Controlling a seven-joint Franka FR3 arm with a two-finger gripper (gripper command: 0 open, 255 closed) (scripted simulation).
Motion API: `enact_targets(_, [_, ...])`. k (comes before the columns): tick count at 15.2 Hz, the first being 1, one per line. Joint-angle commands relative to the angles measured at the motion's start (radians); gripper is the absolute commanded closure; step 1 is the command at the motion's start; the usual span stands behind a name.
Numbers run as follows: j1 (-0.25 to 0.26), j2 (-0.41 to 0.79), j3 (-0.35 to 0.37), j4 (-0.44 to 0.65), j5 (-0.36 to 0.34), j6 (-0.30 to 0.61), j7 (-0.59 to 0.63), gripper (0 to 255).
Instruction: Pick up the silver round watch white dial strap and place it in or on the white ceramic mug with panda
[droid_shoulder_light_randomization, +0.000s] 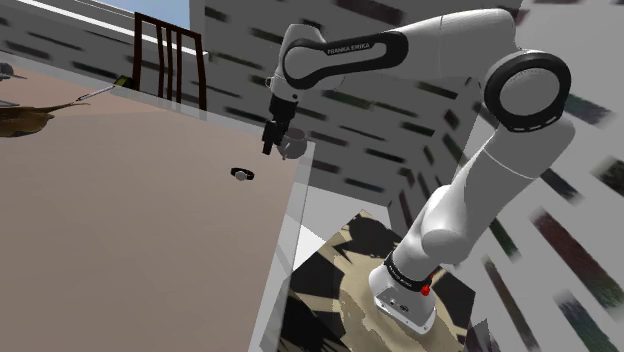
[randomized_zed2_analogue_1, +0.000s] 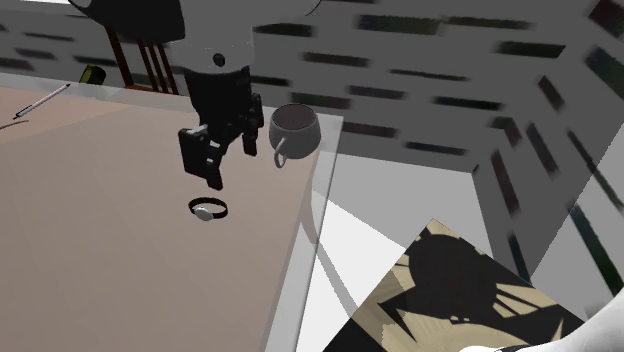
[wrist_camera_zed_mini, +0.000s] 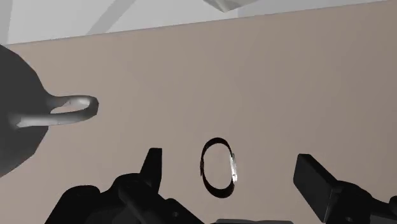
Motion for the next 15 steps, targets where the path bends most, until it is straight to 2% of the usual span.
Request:
enact_targets(1, [0.013,0.075,0.010,0.052,0.011,0.010,-0.039,0])
enact_targets(6, [0.036,0.250,0.040,0.191,0.025,0.017,-0.121,0])
enact_targets(15, [0.045,0.288,0.047,0.136,0.034,0.111,-0.126,0])
